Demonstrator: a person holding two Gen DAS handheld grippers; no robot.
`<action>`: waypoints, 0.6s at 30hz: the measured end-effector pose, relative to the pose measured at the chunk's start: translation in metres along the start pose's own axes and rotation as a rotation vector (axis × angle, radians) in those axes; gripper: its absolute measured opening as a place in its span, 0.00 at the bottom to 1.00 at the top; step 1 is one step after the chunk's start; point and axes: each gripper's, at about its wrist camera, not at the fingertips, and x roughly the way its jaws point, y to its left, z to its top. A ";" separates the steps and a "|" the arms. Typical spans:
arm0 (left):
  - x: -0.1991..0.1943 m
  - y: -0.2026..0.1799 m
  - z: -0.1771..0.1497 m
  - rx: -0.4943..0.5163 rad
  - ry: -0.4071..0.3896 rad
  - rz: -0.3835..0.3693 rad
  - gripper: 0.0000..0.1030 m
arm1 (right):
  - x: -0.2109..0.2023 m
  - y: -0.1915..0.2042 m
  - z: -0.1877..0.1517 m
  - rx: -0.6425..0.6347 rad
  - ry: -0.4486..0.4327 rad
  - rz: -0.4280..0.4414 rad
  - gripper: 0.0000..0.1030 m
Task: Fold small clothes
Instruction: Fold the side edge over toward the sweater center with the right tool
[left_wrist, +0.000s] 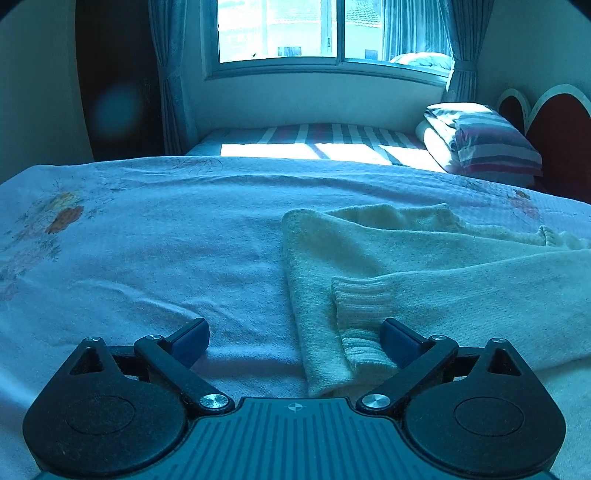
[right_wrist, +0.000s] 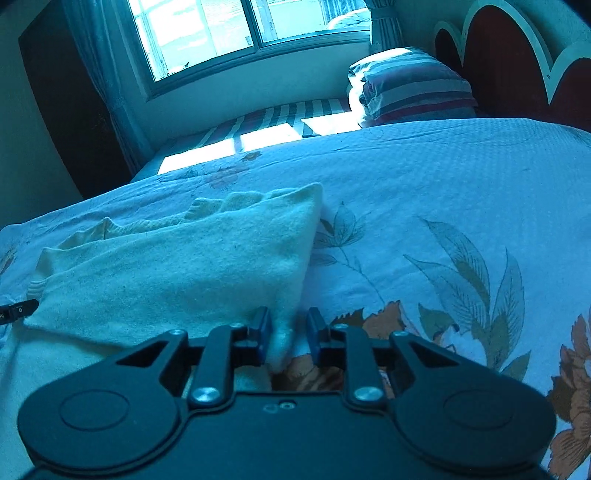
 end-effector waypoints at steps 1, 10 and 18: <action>-0.006 -0.001 -0.001 0.006 -0.008 0.000 0.96 | -0.004 0.001 0.000 0.002 -0.010 0.001 0.22; -0.008 -0.020 -0.004 0.041 0.032 0.046 0.96 | -0.006 0.004 -0.008 -0.014 0.029 0.022 0.25; -0.005 -0.026 -0.002 0.077 0.047 0.088 1.00 | 0.000 0.006 -0.005 -0.056 0.056 0.032 0.27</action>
